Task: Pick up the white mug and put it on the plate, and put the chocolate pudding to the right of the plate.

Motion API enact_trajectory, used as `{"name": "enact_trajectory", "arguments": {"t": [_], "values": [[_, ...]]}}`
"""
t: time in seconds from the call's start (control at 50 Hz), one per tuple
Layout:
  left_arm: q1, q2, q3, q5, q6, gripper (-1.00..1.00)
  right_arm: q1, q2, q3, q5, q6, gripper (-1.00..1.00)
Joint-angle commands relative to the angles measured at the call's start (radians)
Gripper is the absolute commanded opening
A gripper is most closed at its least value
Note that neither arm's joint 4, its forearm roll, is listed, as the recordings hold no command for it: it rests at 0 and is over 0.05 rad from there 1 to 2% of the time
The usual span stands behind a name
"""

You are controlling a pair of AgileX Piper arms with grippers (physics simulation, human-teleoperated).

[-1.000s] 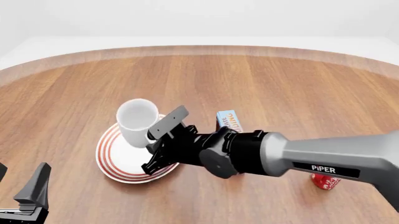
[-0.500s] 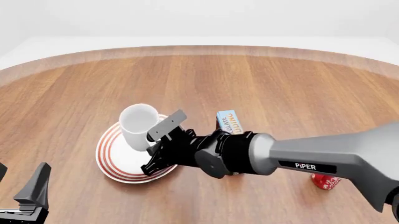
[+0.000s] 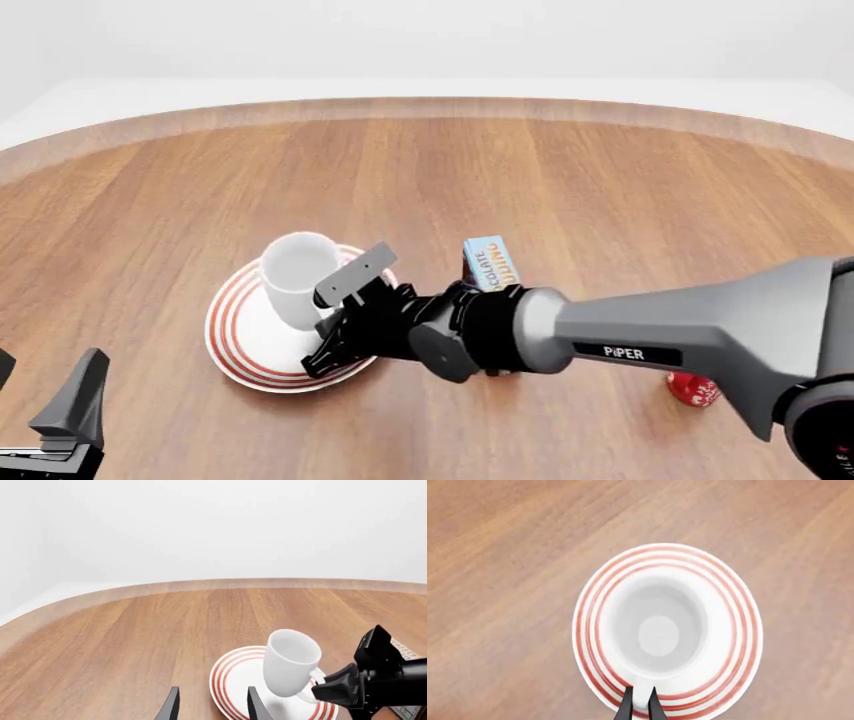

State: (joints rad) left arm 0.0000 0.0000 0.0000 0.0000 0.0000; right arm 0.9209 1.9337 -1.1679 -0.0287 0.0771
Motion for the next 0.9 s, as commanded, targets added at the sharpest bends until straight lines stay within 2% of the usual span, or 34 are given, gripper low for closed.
{"name": "enact_trajectory", "arguments": {"t": [0.02,0.9], "values": [[0.0,0.0,0.0,0.0,0.0,1.0,-0.001,0.018,-0.012,0.002,0.013,-1.0],[0.0,0.0,0.0,0.0,0.0,1.0,-0.011,0.049,-0.036,0.015,0.013,-1.0]]}}
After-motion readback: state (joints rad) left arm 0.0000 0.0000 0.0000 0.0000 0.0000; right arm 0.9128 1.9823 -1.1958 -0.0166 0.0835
